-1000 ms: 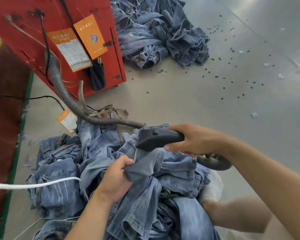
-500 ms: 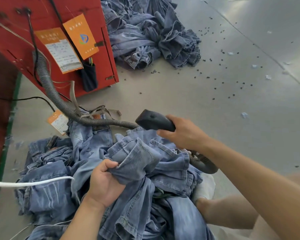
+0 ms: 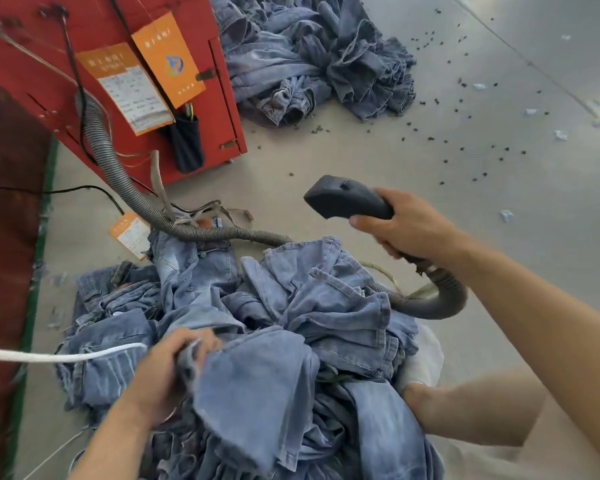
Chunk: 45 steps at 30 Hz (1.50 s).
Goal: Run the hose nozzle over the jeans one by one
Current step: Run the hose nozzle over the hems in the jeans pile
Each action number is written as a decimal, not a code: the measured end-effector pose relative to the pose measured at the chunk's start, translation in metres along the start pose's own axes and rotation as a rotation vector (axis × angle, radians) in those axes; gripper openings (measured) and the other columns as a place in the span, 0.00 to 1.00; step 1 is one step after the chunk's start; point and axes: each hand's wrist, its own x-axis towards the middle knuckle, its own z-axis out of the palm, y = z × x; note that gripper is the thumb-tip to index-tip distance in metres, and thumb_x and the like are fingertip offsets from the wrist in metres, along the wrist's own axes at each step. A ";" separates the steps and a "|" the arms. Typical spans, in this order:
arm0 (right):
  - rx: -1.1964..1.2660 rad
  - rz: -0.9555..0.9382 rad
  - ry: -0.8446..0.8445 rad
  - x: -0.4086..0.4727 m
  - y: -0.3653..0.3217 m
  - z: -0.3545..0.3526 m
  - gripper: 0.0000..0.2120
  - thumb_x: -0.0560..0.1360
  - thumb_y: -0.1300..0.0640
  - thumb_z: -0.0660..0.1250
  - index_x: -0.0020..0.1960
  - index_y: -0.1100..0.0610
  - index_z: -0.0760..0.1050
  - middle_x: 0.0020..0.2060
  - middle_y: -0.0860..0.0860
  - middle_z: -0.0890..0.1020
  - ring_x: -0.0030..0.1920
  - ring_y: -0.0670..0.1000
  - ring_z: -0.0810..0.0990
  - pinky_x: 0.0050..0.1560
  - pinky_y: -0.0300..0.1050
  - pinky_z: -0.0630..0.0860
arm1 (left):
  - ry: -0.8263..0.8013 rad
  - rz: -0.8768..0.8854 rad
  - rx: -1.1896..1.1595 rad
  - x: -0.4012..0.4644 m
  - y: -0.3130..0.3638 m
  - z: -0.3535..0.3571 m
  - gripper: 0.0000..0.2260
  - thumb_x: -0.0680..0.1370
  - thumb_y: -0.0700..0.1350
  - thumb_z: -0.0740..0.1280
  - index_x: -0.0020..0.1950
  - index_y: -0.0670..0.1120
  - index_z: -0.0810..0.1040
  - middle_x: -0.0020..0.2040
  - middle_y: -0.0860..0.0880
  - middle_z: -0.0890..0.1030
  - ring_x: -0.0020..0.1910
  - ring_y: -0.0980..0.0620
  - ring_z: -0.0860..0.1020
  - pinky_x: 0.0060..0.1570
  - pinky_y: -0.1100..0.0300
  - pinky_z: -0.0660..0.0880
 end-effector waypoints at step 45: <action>-0.447 -0.176 -0.122 -0.015 0.005 0.021 0.17 0.79 0.44 0.69 0.65 0.36 0.68 0.40 0.38 0.79 0.37 0.38 0.75 0.37 0.45 0.73 | 0.232 0.350 0.421 -0.027 0.080 0.057 0.14 0.84 0.34 0.61 0.59 0.47 0.84 0.56 0.45 0.87 0.56 0.46 0.85 0.59 0.49 0.81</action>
